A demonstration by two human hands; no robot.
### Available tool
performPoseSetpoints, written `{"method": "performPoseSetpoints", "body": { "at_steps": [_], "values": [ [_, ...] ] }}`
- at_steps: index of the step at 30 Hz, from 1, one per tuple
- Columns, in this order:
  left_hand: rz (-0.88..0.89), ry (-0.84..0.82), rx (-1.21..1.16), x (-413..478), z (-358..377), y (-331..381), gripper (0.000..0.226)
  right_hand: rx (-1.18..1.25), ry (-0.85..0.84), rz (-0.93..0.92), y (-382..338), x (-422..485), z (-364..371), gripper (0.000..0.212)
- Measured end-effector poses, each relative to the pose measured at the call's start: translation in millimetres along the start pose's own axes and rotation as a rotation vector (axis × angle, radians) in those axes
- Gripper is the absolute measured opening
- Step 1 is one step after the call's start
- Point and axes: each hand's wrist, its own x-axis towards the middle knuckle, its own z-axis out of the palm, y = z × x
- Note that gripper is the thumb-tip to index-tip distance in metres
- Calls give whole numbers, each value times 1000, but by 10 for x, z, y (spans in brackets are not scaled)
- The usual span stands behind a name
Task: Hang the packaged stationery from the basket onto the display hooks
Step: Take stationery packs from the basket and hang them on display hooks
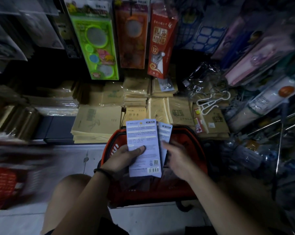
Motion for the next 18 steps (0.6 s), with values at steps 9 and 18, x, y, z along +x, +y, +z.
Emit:
{"method": "performPoseSetpoints", "body": {
  "at_steps": [9,18],
  "values": [
    [104,79,-248,-56,5,30,27,-18,307,-239,-140,-220,-77,19],
    [180,12,-129,-357,629,348,51,-47,270,-353,-591,-591,-75,22]
  ]
}}
